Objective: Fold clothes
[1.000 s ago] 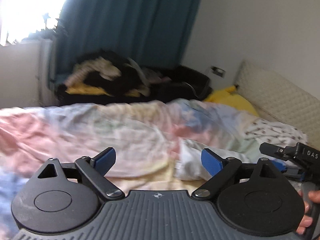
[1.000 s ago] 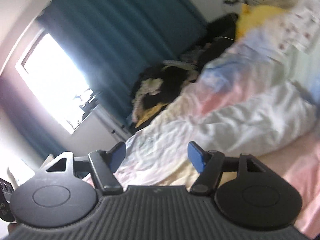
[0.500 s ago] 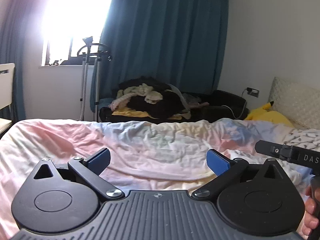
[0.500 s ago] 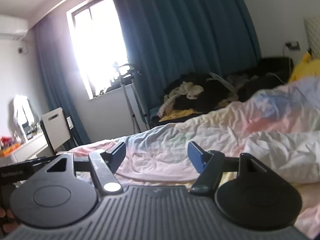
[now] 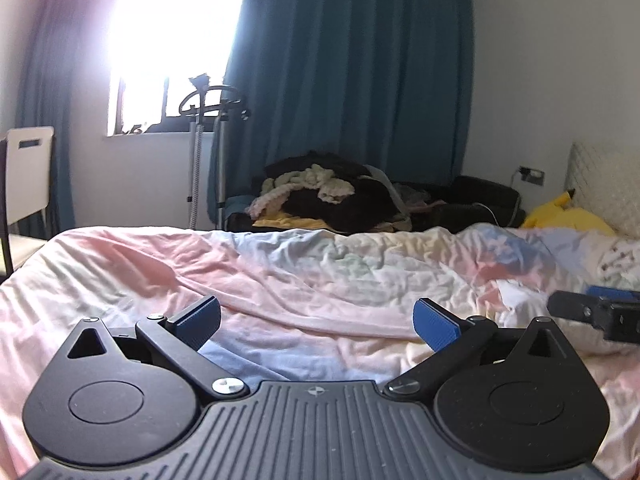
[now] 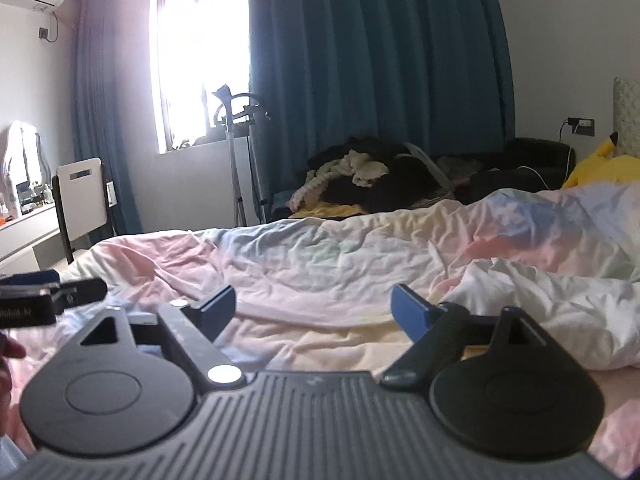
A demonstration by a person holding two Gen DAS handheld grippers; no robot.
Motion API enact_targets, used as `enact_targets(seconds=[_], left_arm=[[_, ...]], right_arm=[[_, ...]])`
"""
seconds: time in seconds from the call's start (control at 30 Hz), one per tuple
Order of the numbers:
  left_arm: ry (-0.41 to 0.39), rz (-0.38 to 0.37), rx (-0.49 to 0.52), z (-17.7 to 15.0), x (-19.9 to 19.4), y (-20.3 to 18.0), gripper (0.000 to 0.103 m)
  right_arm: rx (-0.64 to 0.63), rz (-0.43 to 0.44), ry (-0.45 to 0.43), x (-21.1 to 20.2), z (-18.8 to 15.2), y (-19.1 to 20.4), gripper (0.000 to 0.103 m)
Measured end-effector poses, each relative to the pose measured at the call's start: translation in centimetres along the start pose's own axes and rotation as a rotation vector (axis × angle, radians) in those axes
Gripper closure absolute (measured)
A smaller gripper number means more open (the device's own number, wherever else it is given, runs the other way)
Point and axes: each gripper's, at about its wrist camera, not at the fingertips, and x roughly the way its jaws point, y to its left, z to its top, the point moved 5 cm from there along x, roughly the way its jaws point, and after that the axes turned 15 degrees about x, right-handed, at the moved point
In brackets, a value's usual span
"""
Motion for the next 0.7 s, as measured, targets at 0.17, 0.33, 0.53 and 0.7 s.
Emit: enact_targets(seconds=[0.17, 0.33, 0.53, 0.7], left_arm=[[0.038, 0.0, 0.001, -0.7, 0.9, -0.1, 0.0], [0.055, -0.012, 0.007, -1.1, 1.4, -0.3, 0.0], [0.057, -0.019, 0.024, -1.2, 1.3, -0.7, 0.0], [0.062, -0.005, 0.037, -1.2, 1.4, -0.8, 0.0]], right_arm=[[-0.009, 0.005, -0.015, 0.3, -0.2, 0.0, 0.0], [-0.013, -0.012, 0.024, 1.3, -1.0, -0.2, 0.0], [-0.023, -0.003, 0.032, 1.3, -1.4, 0.3, 0.0], [-0.022, -0.004, 0.037, 1.2, -1.5, 0.4, 0.0]])
